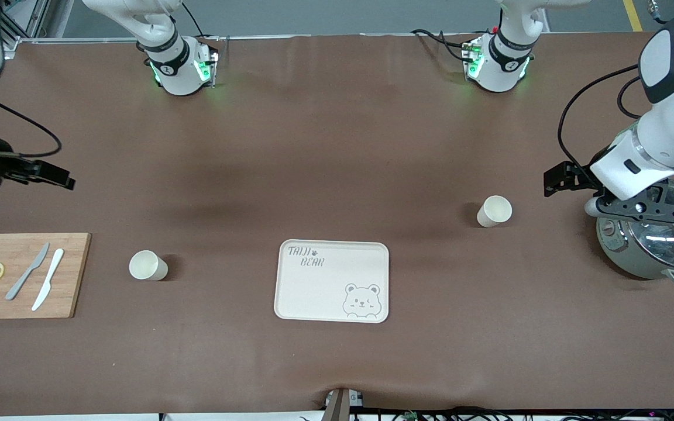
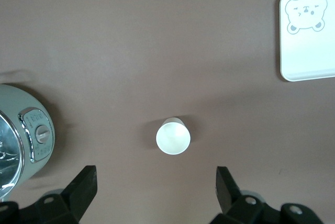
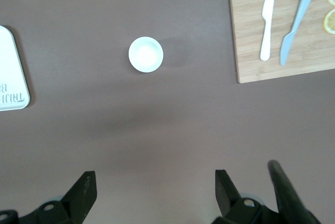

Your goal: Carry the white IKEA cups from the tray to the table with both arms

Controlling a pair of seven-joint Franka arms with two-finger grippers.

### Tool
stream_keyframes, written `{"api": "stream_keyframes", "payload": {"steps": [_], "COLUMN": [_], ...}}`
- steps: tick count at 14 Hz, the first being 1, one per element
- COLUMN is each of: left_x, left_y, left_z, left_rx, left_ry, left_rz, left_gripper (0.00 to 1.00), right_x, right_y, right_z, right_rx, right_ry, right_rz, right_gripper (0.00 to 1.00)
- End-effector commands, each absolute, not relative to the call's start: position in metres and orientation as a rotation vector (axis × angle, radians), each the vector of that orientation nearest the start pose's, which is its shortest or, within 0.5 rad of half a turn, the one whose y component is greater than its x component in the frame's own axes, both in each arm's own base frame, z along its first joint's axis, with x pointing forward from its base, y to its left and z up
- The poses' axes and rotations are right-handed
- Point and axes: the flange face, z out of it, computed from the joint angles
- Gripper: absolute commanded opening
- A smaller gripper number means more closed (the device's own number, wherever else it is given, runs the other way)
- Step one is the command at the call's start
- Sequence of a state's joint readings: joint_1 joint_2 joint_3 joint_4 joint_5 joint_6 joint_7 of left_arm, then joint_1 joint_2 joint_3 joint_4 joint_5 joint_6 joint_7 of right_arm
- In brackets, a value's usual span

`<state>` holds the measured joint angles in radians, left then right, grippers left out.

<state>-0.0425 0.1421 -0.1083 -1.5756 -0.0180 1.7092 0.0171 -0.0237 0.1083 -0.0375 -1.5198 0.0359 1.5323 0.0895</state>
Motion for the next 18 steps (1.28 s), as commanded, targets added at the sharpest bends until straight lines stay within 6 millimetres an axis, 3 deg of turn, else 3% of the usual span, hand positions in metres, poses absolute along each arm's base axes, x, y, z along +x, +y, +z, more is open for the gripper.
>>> {"api": "stream_keyframes", "payload": {"steps": [1, 5, 8, 10, 13, 18], "left_x": [0.601, 0.601, 0.602, 0.602, 0.602, 0.602], "left_y": [-0.101, -0.096, -0.091, -0.088, -0.088, -0.087], "left_z": [0.562, 0.562, 0.562, 0.562, 0.561, 0.561], "left_rx": [-3.168, -3.164, -3.159, -3.159, -3.161, -3.16], "left_ry": [0.302, 0.35, 0.382, 0.377, 0.377, 0.37], "left_rz": [-0.053, -0.052, -0.051, -0.051, -0.044, -0.041], "left_gripper": [1.0, 1.0, 1.0, 1.0, 1.0, 1.0], "right_x": [0.584, 0.577, 0.58, 0.581, 0.581, 0.575], "right_y": [-0.032, -0.025, -0.024, -0.003, 0.01, 0.01], "right_z": [0.612, 0.641, 0.637, 0.636, 0.636, 0.629], "right_rx": [-3.127, -3.134, -3.147, -3.162, -3.204, -3.218], "right_ry": [0.215, 0.194, 0.19, 0.132, 0.099, 0.111], "right_rz": [0.106, 0.087, 0.099, 0.1, 0.1, 0.197], "right_gripper": [1.0, 1.0, 1.0, 1.0, 1.0, 1.0]}}
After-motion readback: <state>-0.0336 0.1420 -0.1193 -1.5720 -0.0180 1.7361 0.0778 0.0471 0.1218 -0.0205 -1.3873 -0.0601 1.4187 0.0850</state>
